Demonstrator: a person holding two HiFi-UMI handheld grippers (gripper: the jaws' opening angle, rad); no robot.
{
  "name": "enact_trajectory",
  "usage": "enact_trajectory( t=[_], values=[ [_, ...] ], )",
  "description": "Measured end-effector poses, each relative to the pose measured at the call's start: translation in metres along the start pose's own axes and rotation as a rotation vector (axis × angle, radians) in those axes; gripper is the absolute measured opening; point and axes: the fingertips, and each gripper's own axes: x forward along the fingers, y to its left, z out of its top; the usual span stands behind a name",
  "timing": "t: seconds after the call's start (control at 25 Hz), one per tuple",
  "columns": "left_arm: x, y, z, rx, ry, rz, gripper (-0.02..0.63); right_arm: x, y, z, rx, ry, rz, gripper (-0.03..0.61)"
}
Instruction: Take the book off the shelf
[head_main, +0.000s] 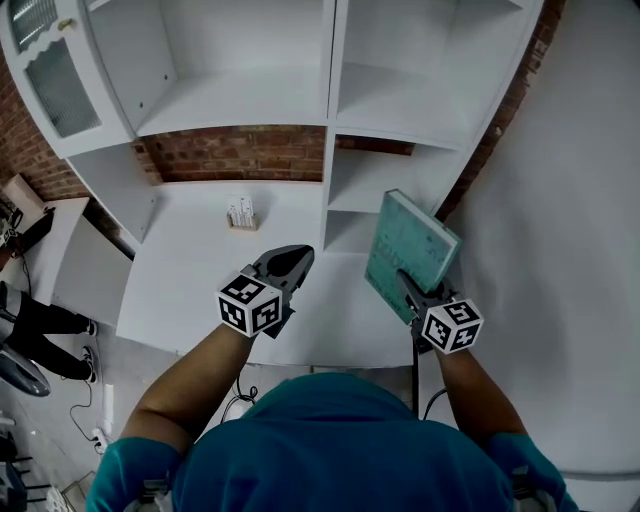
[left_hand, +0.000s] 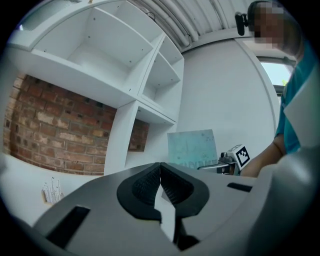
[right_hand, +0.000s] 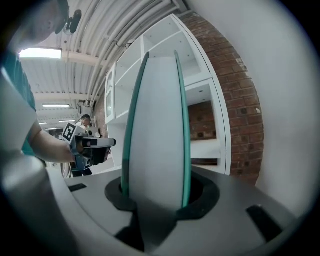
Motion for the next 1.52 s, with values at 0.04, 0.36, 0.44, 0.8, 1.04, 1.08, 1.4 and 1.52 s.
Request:
enact_trajectory(
  t=[0.04, 0.36, 0.44, 0.8, 1.04, 1.08, 1.4, 1.52],
  values=[
    [-0.001, 0.0, -0.01, -0.013, 0.013, 0.003, 0.017, 0.002, 0.001, -0.009, 0.005, 0.014, 0.002, 0.162],
    [-0.007, -0.003, -0.068, -0.102, 0.09, 0.02, 0.017, 0.008, 0.007, -0.056, 0.071, 0.087, 0.021, 0.162],
    [-0.009, -0.004, -0.077, -0.116, 0.103, 0.023, 0.017, 0.008, 0.006, -0.059, 0.08, 0.094, 0.022, 0.163],
    [-0.013, -0.003, -0.1, -0.164, 0.134, 0.041, 0.017, 0.008, -0.001, -0.066, 0.099, 0.113, 0.022, 0.163],
    [-0.015, -0.003, -0.104, -0.178, 0.135, 0.047, 0.017, 0.011, 0.0, -0.064, 0.112, 0.108, 0.038, 0.163],
    [-0.015, -0.003, -0.103, -0.178, 0.134, 0.049, 0.017, 0.011, 0.0, -0.063, 0.109, 0.109, 0.039, 0.163],
    [-0.014, 0.0, -0.097, -0.178, 0.121, 0.051, 0.017, 0.014, -0.001, -0.058, 0.105, 0.109, 0.044, 0.163],
    [-0.014, 0.001, -0.096, -0.18, 0.118, 0.051, 0.017, 0.016, -0.002, -0.056, 0.1, 0.111, 0.044, 0.163]
  ],
)
